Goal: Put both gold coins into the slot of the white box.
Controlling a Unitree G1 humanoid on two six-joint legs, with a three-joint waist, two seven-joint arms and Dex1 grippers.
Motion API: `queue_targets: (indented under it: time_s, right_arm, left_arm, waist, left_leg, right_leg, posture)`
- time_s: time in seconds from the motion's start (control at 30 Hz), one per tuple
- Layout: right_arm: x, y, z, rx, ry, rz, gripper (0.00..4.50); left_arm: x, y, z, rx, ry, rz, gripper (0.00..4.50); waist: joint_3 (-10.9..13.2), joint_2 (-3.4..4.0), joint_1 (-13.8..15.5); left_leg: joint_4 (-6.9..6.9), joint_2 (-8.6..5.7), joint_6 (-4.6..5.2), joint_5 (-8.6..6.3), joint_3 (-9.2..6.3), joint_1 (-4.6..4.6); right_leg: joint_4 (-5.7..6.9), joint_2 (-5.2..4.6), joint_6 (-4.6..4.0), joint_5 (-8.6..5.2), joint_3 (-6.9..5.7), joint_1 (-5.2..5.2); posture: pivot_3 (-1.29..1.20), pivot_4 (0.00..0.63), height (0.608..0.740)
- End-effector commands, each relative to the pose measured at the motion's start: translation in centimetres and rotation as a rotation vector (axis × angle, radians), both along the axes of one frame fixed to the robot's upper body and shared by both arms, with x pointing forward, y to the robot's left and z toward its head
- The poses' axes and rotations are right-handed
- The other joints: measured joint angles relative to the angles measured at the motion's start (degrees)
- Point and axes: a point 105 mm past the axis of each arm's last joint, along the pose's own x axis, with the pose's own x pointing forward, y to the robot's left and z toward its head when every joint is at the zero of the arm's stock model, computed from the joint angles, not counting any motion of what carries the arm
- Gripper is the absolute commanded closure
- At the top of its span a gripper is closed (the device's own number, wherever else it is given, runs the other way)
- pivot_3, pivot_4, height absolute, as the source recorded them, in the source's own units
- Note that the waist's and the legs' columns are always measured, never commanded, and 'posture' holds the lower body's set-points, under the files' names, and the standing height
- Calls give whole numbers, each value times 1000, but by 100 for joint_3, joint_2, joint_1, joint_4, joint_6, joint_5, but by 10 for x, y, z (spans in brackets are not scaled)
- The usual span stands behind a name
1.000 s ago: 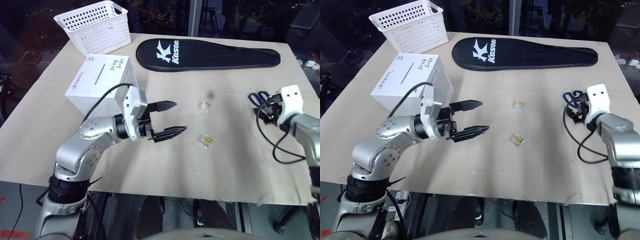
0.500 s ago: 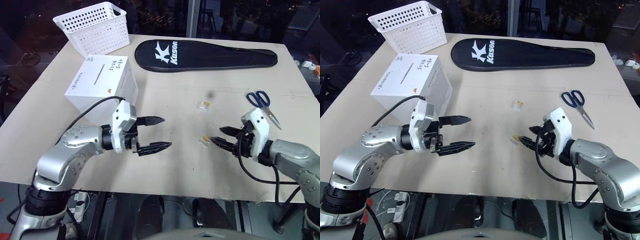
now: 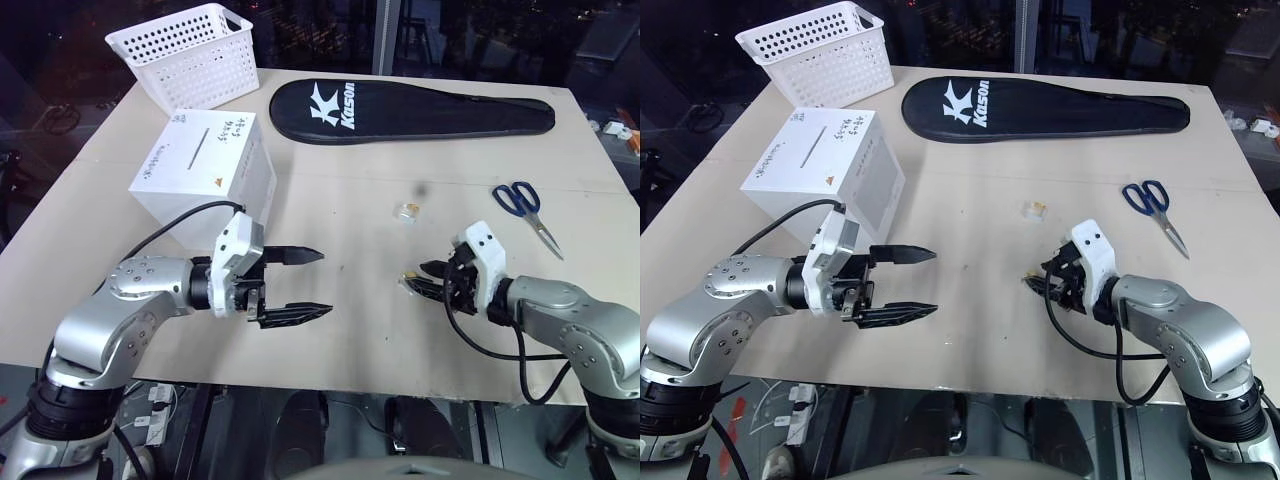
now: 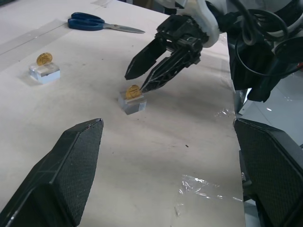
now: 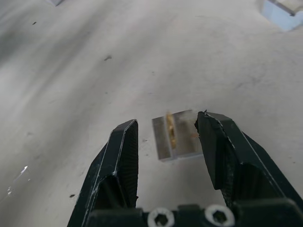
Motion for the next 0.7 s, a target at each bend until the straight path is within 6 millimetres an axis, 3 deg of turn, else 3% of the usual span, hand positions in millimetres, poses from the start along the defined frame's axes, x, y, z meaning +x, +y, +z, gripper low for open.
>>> queue_targets:
  time_s: [0.03, 0.1, 0.17, 0.2, 0.5, 0.7]
  right_arm:
    - [1, 2, 8, 0, -37, 9, 2603]
    - [2, 2, 8, -1, -36, 11, 3199]
    - [1, 3, 7, -1, -31, 15, 4173]
    - [1, 3, 7, -1, -28, 17, 4455]
    - [-1, 2, 4, -8, -13, 24, 4455]
    - [-2, 0, 15, 40, -34, 29, 4455]
  left_arm:
    - [-3, -1, 11, -11, -58, -6, 0]
    - [-2, -1, 12, -10, -59, -2, 0]
    - [-2, 0, 11, -9, -60, 2, 0]
    - [-2, 0, 11, -9, -61, 4, 0]
    - [-2, 1, 11, -15, -59, 13, 0]
    - [0, -1, 12, -48, -33, 23, 0]
  waist:
    - [0, 0, 0]
    - [0, 0, -1]
    - [0, 0, -1]
    - [0, 0, -1]
    - [0, 0, 0]
    - [0, 0, 0]
  left_leg:
    - [0, 0, 0, 0, 0, 0]
    - [0, 0, 0, 0, 0, 0]
    - [0, 0, 0, 0, 0, 0]
    - [0, 0, 0, 0, 0, 0]
    - [0, 0, 0, 0, 0, 0]
    - [0, 0, 0, 0, 0, 0]
  right_leg:
    - [0, 0, 0, 0, 0, 0]
    - [0, 0, 0, 0, 0, 0]
    - [0, 0, 0, 0, 0, 0]
    - [0, 0, 0, 0, 0, 0]
    - [1, 0, 0, 0, 0, 0]
    - [1, 0, 0, 0, 0, 0]
  posture:
    - [0, 150, 740]
    - [0, 150, 740]
    - [0, 150, 740]
    - [0, 150, 740]
    - [0, 150, 740]
    - [0, 150, 740]
